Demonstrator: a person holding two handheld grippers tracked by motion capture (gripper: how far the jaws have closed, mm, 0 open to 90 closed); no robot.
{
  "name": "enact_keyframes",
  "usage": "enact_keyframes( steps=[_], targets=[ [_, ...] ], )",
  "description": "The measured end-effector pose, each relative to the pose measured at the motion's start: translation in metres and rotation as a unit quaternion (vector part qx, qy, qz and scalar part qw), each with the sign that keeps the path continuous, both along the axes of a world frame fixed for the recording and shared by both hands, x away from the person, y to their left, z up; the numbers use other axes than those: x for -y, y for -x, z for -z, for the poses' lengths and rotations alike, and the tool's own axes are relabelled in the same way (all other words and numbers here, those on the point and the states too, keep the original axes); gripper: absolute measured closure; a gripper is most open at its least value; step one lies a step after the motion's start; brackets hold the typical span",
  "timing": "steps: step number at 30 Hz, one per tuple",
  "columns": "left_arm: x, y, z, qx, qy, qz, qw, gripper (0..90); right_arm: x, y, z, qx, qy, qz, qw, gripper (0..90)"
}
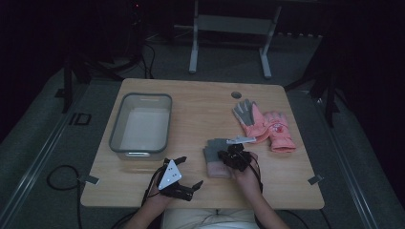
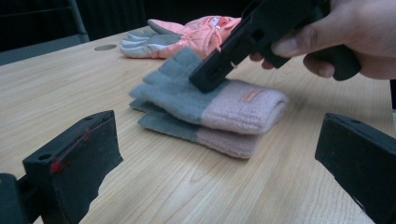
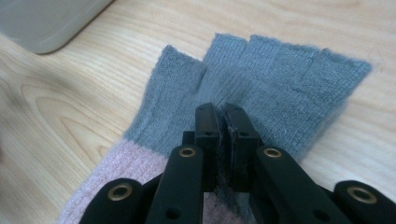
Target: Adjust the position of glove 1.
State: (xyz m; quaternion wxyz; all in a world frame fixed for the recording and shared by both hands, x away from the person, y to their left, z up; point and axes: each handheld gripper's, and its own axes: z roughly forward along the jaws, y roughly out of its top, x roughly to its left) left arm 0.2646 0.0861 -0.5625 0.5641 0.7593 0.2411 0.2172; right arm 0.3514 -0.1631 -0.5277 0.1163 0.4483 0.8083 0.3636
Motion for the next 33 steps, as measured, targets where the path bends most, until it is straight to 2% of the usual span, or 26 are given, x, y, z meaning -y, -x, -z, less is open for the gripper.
enact_keyframes(
  steps=[7,9,12,13,18,21,23,25,26,27,28,30,33],
  targets=[
    [-0.002,-0.001,0.0,-0.008,0.01,-0.007,0.9999,0.0,-0.002,-0.001,0.008,-0.002,0.008,-0.006,0.9999,83.2],
    [-0.002,-0.002,0.0,-0.008,0.0,-0.007,0.9999,0.0,-0.002,-0.002,0.01,-0.002,0.009,-0.009,0.9999,82.2],
    [0.001,0.0,0.0,0.018,-0.025,-0.014,0.9994,0.0,0.0,-0.002,0.009,-0.004,0.001,-0.008,1.0,76.2],
    [0.002,0.0,-0.002,0.02,-0.03,-0.014,0.9992,0.0,0.002,-0.001,0.007,-0.004,-0.004,-0.009,0.9999,74.3],
    [0.008,0.004,-0.015,0.001,-0.015,0.008,0.9999,5.7,0.018,0.0,-0.011,0.032,-0.006,-0.011,0.9994,68.2],
    [0.018,0.002,-0.024,-0.031,-0.029,0.027,0.9987,5.8,0.031,-0.007,-0.02,0.044,-0.005,-0.004,0.999,66.9],
    [0.026,-0.001,-0.028,-0.046,-0.041,0.038,0.9973,6.4,0.037,-0.013,-0.026,0.05,-0.003,-0.002,0.9987,66.2],
    [0.033,-0.004,-0.031,-0.047,-0.051,0.055,0.996,12.7,0.04,-0.021,-0.031,0.059,-0.006,-0.011,0.9982,64.8],
    [0.037,-0.006,-0.033,-0.04,-0.057,0.068,0.9953,13.6,0.041,-0.025,-0.033,0.061,-0.008,-0.016,0.998,64.6],
    [0.042,-0.008,-0.035,-0.021,-0.067,0.074,0.9948,13.8,0.041,-0.03,-0.034,0.061,-0.006,-0.018,0.998,64.0],
    [0.045,-0.01,-0.036,-0.011,-0.074,0.083,0.9938,14.1,0.04,-0.035,-0.035,0.062,-0.004,-0.02,0.9978,64.0],
    [0.053,-0.016,-0.038,-0.007,-0.092,0.106,0.9901,19.6,0.04,-0.042,-0.033,0.064,-0.014,-0.03,0.9974,64.0],
    [0.063,-0.022,-0.035,-0.008,-0.141,0.127,0.9818,24.7,0.037,-0.051,-0.029,0.058,-0.014,-0.032,0.9977,61.0]
  ],
)
